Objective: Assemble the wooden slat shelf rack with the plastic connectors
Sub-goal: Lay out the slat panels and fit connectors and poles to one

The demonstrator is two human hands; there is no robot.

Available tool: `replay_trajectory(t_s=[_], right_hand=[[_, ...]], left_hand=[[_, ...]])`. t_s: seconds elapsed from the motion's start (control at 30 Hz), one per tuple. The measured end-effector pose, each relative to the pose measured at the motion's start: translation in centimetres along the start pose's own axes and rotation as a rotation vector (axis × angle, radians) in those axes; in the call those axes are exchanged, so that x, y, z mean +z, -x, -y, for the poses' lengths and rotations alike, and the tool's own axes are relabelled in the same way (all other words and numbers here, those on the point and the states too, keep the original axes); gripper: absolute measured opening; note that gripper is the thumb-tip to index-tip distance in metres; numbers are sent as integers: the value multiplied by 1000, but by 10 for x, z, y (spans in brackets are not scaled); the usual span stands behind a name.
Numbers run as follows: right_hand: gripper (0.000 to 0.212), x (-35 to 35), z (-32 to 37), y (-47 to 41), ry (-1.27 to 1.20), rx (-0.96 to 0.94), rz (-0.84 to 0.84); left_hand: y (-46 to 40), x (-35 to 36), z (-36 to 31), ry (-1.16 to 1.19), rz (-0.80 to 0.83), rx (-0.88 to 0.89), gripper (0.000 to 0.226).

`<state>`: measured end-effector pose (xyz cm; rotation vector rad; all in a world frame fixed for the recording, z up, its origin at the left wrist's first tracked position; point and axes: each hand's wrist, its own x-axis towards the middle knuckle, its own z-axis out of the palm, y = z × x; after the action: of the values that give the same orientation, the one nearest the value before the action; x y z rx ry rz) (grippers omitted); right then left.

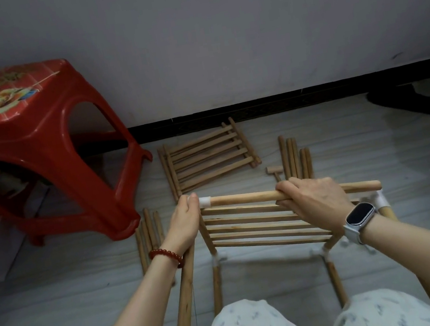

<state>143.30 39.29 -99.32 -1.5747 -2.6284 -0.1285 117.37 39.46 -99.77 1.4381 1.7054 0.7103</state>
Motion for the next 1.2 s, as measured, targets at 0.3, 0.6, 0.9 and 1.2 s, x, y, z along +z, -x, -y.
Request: replay_trajectory(t_s=[0.3,0.6,0.9,1.2], right_hand=[[30,-18,3,-32,-281,23,260],[58,-33,-22,-10,-198,46,288],[21,-16,-70,63,-620,675,206],[18,-18,-83,63,-763,765,270]], left_hand=[[-5,-3,6,-92,14,21,32],[-5,21,-29,-738,-1,359,39],[-7,116,-95,-800,264,809,34],[-10,121,-92,-752,293,871,26]])
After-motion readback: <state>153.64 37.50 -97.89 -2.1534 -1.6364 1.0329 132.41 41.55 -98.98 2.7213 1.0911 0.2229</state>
